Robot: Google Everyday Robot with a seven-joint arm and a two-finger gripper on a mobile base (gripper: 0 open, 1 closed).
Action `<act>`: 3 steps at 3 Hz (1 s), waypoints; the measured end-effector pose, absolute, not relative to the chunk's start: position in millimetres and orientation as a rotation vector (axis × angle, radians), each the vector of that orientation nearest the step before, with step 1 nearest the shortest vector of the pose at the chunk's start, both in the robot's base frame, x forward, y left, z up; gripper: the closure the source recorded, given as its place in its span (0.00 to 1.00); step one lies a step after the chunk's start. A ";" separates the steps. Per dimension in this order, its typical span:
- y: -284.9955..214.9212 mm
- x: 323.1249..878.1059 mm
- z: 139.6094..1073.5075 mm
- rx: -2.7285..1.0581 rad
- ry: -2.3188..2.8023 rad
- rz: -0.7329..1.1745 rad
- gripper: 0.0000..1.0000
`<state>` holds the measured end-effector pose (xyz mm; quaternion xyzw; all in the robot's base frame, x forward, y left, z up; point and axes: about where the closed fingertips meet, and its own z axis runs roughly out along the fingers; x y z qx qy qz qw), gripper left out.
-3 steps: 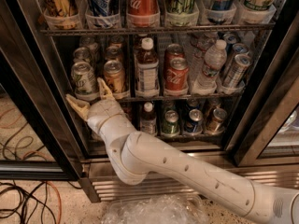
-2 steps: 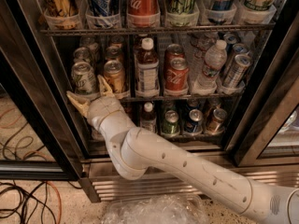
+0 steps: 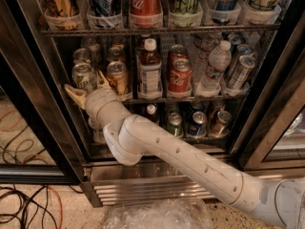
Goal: Pick 7up can from middle shelf of fridge
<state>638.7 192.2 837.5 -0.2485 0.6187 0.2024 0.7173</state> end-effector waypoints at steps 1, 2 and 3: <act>195.8 642.6 837.3 -0.552 1.369 0.450 0.35; 195.8 642.6 837.3 -0.552 1.369 0.450 0.54; 195.8 642.6 837.3 -0.552 1.369 0.450 0.77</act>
Offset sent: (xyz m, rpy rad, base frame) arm 0.0035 0.0033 -0.0002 -0.0005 0.0008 0.0024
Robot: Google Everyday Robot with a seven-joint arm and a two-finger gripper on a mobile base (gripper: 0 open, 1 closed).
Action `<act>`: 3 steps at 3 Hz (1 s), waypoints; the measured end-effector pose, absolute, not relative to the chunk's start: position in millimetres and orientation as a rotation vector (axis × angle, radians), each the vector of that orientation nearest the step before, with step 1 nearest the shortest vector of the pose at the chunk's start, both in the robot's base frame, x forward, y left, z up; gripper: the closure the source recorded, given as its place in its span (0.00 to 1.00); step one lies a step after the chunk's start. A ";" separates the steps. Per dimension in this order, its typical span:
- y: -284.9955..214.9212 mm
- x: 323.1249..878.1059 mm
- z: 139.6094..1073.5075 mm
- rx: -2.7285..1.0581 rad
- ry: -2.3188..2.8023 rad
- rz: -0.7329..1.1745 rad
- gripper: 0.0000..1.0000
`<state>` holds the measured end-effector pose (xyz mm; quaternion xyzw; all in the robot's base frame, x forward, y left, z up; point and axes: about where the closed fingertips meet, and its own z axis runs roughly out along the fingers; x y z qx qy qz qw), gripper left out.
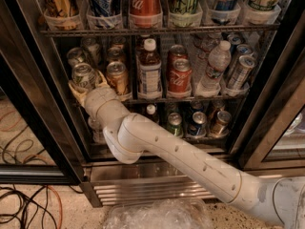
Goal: Pick 7up can from middle shelf of fridge
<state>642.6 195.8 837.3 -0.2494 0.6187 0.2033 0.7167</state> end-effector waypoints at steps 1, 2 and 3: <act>195.8 642.6 837.3 -0.552 1.369 0.450 0.99; 197.2 638.2 841.1 -0.566 1.370 0.448 1.00; 198.7 636.1 854.4 -0.582 1.370 0.454 1.00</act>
Offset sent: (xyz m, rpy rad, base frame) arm -0.0103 0.0019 0.0078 -0.0249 -0.0028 0.0140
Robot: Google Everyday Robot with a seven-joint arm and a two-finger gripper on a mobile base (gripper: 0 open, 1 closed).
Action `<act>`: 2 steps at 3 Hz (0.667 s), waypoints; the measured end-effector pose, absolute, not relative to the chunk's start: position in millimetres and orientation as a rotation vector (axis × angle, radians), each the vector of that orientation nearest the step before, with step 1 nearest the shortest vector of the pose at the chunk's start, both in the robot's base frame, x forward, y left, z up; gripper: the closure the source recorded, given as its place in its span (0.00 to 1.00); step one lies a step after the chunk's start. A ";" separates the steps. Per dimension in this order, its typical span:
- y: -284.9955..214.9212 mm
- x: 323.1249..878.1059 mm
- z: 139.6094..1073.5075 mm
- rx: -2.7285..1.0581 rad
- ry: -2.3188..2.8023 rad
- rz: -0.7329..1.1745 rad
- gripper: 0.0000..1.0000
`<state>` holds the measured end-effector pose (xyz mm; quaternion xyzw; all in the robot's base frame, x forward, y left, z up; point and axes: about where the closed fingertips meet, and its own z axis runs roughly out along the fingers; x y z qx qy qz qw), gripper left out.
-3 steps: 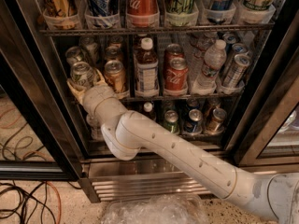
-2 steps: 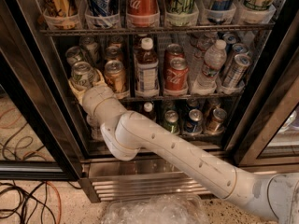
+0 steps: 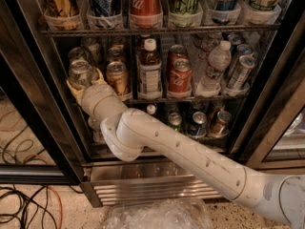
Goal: Pick 7up can from middle shelf of fridge
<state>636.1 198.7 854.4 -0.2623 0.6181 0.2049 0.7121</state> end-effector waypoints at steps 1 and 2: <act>198.4 637.8 870.9 -0.595 1.355 0.456 1.00; 197.3 636.2 884.3 -0.613 1.341 0.464 1.00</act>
Offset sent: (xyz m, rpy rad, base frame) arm -0.0020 -0.0040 0.0455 -0.0129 -0.0387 0.0521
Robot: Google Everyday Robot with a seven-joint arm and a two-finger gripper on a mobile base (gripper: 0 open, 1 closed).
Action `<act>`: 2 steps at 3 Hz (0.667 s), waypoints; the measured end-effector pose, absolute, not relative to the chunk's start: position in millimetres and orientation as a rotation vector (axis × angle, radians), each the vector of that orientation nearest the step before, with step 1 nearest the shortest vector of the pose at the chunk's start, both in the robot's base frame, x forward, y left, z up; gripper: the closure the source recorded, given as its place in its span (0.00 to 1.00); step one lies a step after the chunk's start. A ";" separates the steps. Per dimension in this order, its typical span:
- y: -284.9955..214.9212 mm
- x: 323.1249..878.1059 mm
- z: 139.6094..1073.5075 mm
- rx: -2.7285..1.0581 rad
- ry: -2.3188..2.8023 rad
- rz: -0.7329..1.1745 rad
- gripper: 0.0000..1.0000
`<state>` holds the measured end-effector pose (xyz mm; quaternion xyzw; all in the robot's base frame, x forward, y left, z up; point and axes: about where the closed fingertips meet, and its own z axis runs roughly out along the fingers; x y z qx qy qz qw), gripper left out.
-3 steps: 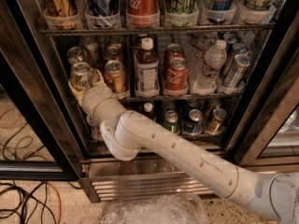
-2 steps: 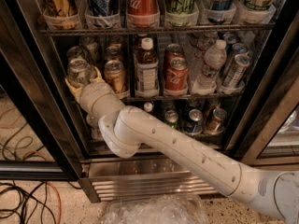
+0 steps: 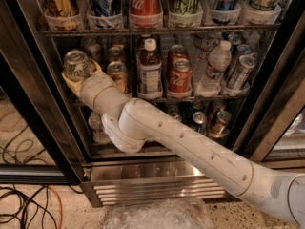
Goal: Pick 7up can from middle shelf of fridge
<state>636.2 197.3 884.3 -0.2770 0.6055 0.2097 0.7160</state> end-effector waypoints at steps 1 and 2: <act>194.5 626.1 892.7 -0.640 1.333 0.488 1.00; 191.6 611.1 896.0 -0.672 1.324 0.532 1.00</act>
Offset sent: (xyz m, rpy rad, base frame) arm -0.0444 -0.0113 0.0153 0.0032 0.0140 0.1472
